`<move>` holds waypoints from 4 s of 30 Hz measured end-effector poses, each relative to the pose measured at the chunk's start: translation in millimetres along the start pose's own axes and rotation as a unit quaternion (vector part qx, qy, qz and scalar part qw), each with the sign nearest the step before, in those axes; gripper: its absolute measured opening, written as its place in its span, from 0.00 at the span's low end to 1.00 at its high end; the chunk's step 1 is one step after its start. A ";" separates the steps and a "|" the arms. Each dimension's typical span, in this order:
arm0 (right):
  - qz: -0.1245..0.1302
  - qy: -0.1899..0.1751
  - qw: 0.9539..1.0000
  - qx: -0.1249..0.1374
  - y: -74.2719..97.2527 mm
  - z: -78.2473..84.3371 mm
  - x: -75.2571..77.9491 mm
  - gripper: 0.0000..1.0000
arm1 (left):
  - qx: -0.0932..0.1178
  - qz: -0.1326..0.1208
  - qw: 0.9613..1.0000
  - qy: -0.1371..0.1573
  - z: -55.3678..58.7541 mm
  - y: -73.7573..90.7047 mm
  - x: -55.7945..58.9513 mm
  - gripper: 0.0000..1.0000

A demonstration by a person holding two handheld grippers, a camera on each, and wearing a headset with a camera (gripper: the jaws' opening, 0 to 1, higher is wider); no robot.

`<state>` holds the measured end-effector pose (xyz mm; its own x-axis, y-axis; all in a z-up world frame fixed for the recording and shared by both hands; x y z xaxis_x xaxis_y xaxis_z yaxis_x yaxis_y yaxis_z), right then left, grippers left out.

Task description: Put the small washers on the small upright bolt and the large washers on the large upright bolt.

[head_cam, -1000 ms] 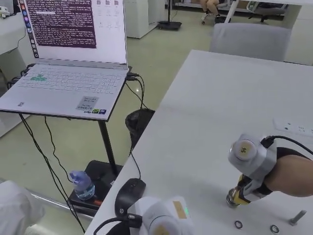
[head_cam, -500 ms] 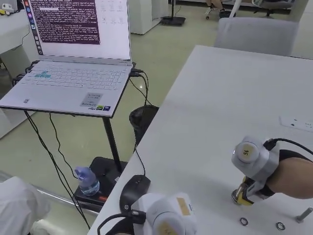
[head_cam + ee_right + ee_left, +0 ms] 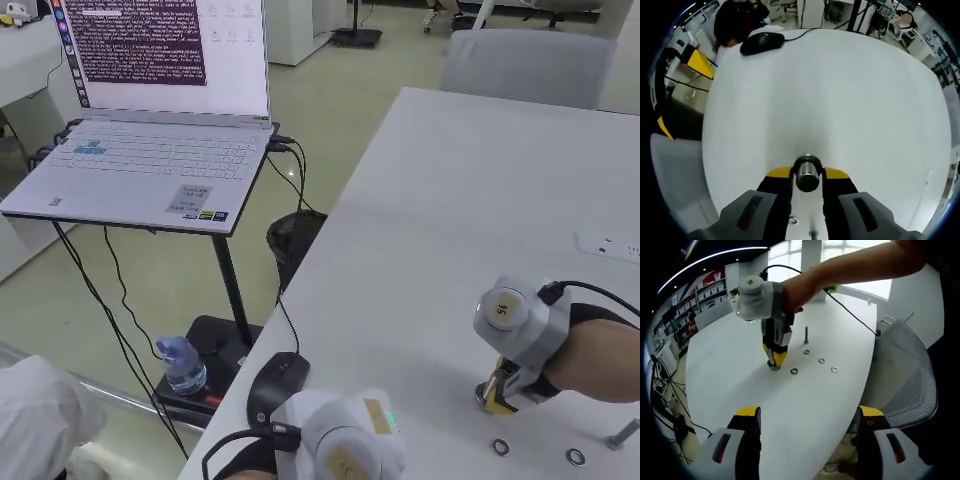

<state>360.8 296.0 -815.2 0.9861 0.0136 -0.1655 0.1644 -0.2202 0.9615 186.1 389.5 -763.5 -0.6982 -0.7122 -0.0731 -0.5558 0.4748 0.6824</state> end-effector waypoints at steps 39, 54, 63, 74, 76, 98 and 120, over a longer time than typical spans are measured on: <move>0.006 -0.006 1.000 0.017 12.0 19.0 -5.3 0.30 | 0.005 -0.001 1.000 -0.011 -9.9 0.9 -1.3 0.76; -0.005 -0.013 0.999 0.035 7.8 25.6 -29.8 0.30 | 0.006 -0.003 1.000 -0.011 -9.5 0.9 -0.6 0.76; -0.015 0.002 0.999 0.043 -4.5 27.1 -42.6 0.27 | 0.008 -0.004 1.000 -0.012 -9.8 1.5 -0.9 0.76; -0.011 0.023 0.999 0.038 -15.9 30.2 -47.2 0.25 | 0.009 -0.002 1.000 -0.015 -10.8 1.4 1.1 0.75; -0.010 0.024 0.999 0.034 -17.5 31.6 -48.0 0.25 | 0.008 -0.002 1.000 -0.014 -10.3 1.9 1.6 0.75; 0.002 0.034 0.999 0.031 -19.7 30.8 -47.3 0.17 | 0.003 0.000 1.000 -0.015 -6.9 5.4 4.6 0.72; 0.008 0.021 1.000 0.020 -19.5 30.0 -50.0 0.12 | 0.004 0.001 1.000 -0.015 -6.4 8.9 5.3 0.68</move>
<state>307.5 270.3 -832.3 0.9888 0.0514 -0.1400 0.1486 -0.2589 0.9544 180.4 386.7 -753.1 -0.7122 -0.6956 -0.0946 -0.5581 0.4793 0.6773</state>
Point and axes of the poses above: the centre of the closed fingertips' face, and the gripper's own axes: y roughly backward along the fingers, x roughly to its right, z roughly out of its underside, the point moved 5 cm from there along y, roughly backward along the fingers, and after that the axes turned 10 degrees about -z, right-handed, at the moved point
